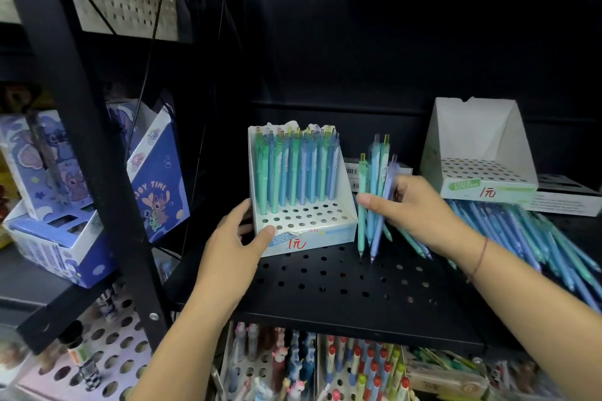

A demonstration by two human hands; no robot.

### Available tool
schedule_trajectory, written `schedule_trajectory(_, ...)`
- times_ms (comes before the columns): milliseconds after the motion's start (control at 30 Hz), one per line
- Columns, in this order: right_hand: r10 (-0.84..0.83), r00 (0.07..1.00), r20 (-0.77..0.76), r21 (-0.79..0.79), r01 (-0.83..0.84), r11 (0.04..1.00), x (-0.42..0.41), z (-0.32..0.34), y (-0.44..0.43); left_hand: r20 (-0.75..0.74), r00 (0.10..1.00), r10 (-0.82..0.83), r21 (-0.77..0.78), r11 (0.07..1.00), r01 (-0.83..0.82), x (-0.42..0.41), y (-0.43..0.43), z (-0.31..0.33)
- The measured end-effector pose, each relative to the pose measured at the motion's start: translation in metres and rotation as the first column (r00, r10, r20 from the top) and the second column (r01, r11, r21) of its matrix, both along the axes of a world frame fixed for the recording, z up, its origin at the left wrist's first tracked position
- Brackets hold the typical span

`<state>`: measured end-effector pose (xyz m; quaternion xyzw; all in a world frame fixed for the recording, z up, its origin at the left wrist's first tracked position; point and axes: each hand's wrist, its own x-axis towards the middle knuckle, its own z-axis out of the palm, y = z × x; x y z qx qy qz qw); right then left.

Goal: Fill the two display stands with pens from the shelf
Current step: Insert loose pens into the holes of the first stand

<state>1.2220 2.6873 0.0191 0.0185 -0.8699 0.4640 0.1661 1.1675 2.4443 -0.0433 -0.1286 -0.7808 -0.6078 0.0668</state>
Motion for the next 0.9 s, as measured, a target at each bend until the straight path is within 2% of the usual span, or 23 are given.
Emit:
schedule_trajectory(100, 0.025, 1.000, -0.002, -0.008, -0.025, 1.000, 0.000, -0.005, 0.001, -0.008, 1.000, 0.003, 0.000, 1.000, -0.003, 0.001, 0.000, 0.000)
schedule_trajectory(200, 0.061, 0.998, 0.013, -0.032, -0.060, 0.998, 0.002, -0.006, 0.001, -0.056, 0.996, 0.076, -0.046, 0.996, -0.079, 0.005, 0.001, 0.004)
schedule_trajectory(300, 0.040, 0.999, 0.017, -0.033, -0.039, 0.999, 0.002, -0.005, 0.001, -0.321, 0.932, 0.166, -0.077, 0.977, -0.201, 0.022, 0.006, 0.011)
schedule_trajectory(367, 0.053, 0.999, -0.003, -0.050, -0.053, 0.997, 0.004, 0.001, -0.002, -0.430, 0.899, 0.089, -0.087, 0.986, -0.139, 0.036, 0.014, 0.017)
schedule_trajectory(433, 0.120, 0.992, -0.039, -0.114, -0.124, 0.986, 0.005, 0.009, -0.011, -0.370, 0.925, -0.088, -0.137, 0.990, 0.040, 0.048, 0.025, 0.024)
schedule_trajectory(500, 0.219, 0.973, -0.068, -0.184, -0.228, 0.956, 0.005, 0.015, -0.024, -0.187, 0.941, -0.282, -0.139, 0.956, 0.259, 0.053, 0.037, 0.029)
schedule_trajectory(567, 0.285, 0.955, -0.081, -0.208, -0.296, 0.932, 0.002, 0.019, -0.038, -0.043, 0.902, -0.429, 0.012, 0.903, 0.430, 0.055, 0.046, 0.034)
schedule_trajectory(600, 0.299, 0.951, -0.080, -0.204, -0.309, 0.929, 0.000, 0.020, -0.044, -0.019, 0.887, -0.461, 0.094, 0.882, 0.461, 0.054, 0.048, 0.035)
schedule_trajectory(667, 0.296, 0.952, -0.080, -0.189, -0.306, 0.933, -0.007, 0.021, -0.053, -0.015, 0.900, -0.435, 0.161, 0.887, 0.432, 0.051, 0.049, 0.034)
schedule_trajectory(733, 0.282, 0.956, -0.087, -0.179, -0.293, 0.939, -0.013, 0.024, -0.058, -0.047, 0.940, -0.339, 0.168, 0.925, 0.342, 0.046, 0.045, 0.031)
schedule_trajectory(900, 0.285, 0.939, -0.191, -0.216, -0.324, 0.921, -0.025, 0.034, -0.067, -0.053, 0.979, -0.195, 0.208, 0.957, 0.201, 0.037, 0.036, 0.032)
